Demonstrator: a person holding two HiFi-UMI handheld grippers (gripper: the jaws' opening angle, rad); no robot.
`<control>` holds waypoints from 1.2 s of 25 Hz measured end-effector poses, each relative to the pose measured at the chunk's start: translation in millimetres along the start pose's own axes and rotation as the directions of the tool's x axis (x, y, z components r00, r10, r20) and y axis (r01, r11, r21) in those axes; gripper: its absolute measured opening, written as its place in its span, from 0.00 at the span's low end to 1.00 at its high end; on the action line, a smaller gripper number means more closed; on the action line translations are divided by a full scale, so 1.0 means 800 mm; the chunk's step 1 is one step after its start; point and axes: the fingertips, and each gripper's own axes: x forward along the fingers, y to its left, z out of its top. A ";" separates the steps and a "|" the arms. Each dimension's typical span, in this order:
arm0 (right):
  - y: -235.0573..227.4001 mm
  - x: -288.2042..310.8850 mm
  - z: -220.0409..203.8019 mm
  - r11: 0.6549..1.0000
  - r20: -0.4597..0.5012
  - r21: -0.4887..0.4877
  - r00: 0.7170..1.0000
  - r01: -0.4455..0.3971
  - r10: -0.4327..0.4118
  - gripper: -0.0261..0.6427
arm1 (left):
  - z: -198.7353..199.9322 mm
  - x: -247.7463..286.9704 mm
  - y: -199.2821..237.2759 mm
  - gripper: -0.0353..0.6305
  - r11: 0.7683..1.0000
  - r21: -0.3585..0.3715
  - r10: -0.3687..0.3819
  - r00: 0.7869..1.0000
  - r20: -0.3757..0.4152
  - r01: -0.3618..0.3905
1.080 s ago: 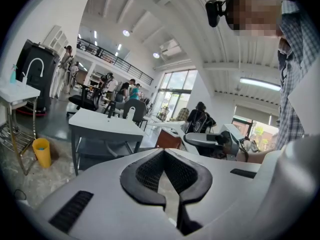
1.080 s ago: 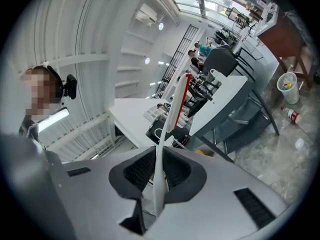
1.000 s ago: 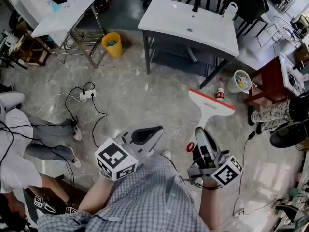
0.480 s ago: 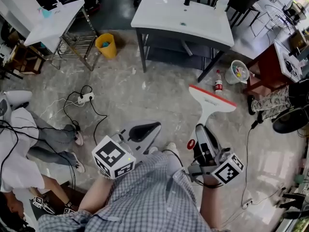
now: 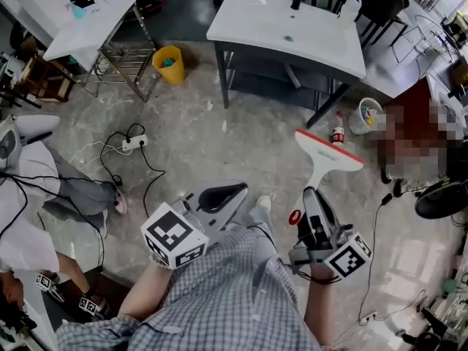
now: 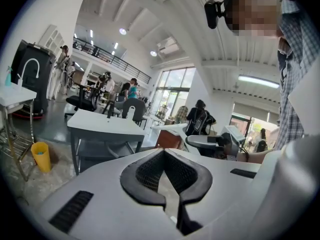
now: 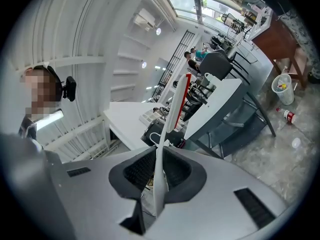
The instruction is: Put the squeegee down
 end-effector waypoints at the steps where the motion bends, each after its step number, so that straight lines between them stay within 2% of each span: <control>1: -0.005 0.005 0.003 1.000 -0.008 0.000 1.000 -0.006 0.006 0.10 | 0.002 0.005 0.004 0.06 1.000 -0.004 0.008 1.000 0.003 -0.008; 17: -0.072 0.076 0.088 0.996 -0.092 0.023 0.992 -0.081 0.083 0.10 | 0.054 0.092 0.042 0.06 0.994 -0.027 0.107 0.994 0.035 -0.106; 30: -0.109 0.104 0.157 0.991 -0.089 0.029 0.987 -0.132 0.134 0.10 | 0.084 0.144 0.060 0.06 0.984 -0.029 0.178 0.981 0.070 -0.177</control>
